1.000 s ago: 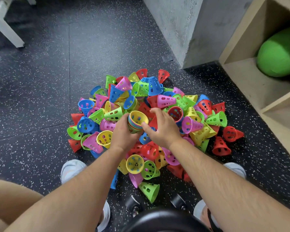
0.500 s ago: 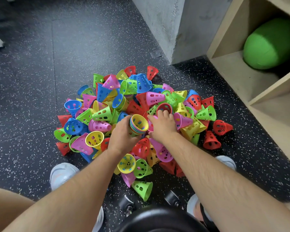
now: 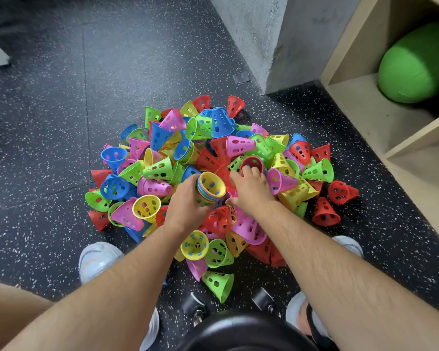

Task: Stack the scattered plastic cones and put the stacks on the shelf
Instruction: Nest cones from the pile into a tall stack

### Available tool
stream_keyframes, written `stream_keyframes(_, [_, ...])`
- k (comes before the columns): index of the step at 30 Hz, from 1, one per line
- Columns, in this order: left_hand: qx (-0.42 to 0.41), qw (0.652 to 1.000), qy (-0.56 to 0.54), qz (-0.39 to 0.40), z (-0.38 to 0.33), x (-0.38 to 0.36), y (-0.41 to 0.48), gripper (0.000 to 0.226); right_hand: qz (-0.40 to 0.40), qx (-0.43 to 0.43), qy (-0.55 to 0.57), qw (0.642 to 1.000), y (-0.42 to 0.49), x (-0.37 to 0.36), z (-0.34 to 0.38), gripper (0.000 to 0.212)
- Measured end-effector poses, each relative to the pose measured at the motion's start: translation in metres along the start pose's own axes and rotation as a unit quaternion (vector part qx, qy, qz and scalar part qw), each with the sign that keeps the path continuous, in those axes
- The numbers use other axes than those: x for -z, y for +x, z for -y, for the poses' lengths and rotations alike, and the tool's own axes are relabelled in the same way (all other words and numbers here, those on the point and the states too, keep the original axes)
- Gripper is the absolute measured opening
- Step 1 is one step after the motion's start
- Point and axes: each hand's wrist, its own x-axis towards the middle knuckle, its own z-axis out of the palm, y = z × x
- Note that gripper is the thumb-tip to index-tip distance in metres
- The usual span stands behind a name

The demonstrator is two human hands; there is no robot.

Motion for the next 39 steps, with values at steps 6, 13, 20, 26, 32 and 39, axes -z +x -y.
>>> stream_keyframes(6, [0.005, 1.000, -0.015, -0.003, 0.002, -0.001, 0.000, 0.056, -0.072, 0.005, 0.085, 0.994, -0.005, 0.014, -0.014, 0.060])
stream_keyframes(13, [0.031, 0.998, -0.048, -0.028, 0.005, -0.001, 0.001, 0.055, -0.194, -0.111, 0.396, 0.891, -0.002, 0.034, -0.019, 0.056])
stream_keyframes(20, [0.022, 0.998, -0.064, -0.015, -0.007, -0.006, 0.007, 0.055, -0.226, -0.084, 0.474, 0.847, 0.000, 0.042, 0.013, 0.048])
stream_keyframes(26, [0.016, 0.998, -0.065, -0.022, -0.011, -0.013, 0.013, 0.056, -0.177, -0.028, 0.390, 0.903, -0.015, 0.019, 0.012, 0.030])
stream_keyframes(32, [0.002, 0.999, -0.044, 0.000, -0.009, -0.020, 0.010, 0.060, -0.127, -0.081, 0.164, 0.975, -0.016, 0.012, -0.031, 0.028])
stream_keyframes(39, [0.012, 1.000, -0.022, 0.001, -0.009, -0.026, 0.010, 0.064, 0.017, -0.058, 0.026, 0.998, -0.013, 0.005, -0.030, 0.051])
